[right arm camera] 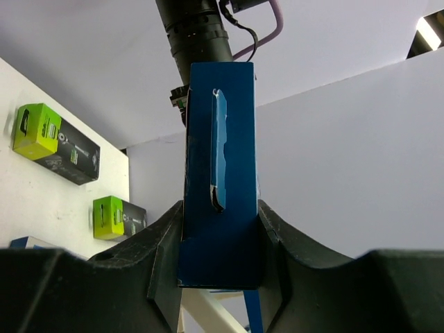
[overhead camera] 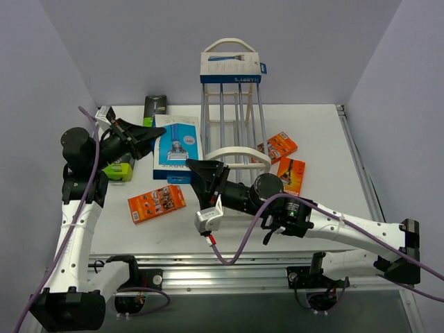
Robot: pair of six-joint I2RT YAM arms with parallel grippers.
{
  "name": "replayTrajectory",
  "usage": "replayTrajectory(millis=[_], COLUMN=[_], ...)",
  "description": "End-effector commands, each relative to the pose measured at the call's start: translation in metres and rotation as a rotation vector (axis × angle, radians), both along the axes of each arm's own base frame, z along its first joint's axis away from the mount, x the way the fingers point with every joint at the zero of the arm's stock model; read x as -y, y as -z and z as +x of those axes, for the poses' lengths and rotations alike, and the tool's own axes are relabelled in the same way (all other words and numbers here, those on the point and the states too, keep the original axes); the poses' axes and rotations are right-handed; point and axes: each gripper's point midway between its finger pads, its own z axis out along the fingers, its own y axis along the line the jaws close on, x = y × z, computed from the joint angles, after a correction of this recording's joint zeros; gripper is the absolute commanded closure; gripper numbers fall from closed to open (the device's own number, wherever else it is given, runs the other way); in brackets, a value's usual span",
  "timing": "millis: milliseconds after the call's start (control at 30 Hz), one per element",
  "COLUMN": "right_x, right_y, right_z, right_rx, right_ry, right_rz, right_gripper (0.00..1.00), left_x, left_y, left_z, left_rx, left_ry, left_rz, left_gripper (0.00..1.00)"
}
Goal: Place and organize the shaving razors onto the shelf
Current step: Pass the shaving razor from the right arm to the left
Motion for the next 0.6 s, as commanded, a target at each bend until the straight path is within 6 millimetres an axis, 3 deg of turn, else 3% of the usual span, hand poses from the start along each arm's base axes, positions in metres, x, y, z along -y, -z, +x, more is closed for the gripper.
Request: replayTrajectory(millis=[0, 300, 367, 567], right_x=[0.015, 0.026, 0.029, 0.036], right_y=[-0.063, -0.068, -0.071, -0.074], right_z=[-0.005, -0.001, -0.002, -0.005], right_rx=[0.024, -0.023, -0.023, -0.03], right_ry=[0.002, 0.033, 0.033, 0.03], right_rz=[0.237, 0.266, 0.266, 0.268], right_gripper=[0.94, 0.5, 0.35, 0.15], left_x=[0.009, -0.002, -0.003, -0.023], left_y=[-0.012, -0.013, -0.021, -0.055], left_z=[-0.015, 0.0, 0.003, 0.014], left_rx=[0.206, 0.177, 0.186, 0.266], left_ry=[0.055, -0.004, -0.003, -0.067], left_rz=[0.058, -0.139, -0.161, -0.15], left_gripper=[0.98, 0.98, 0.98, 0.98])
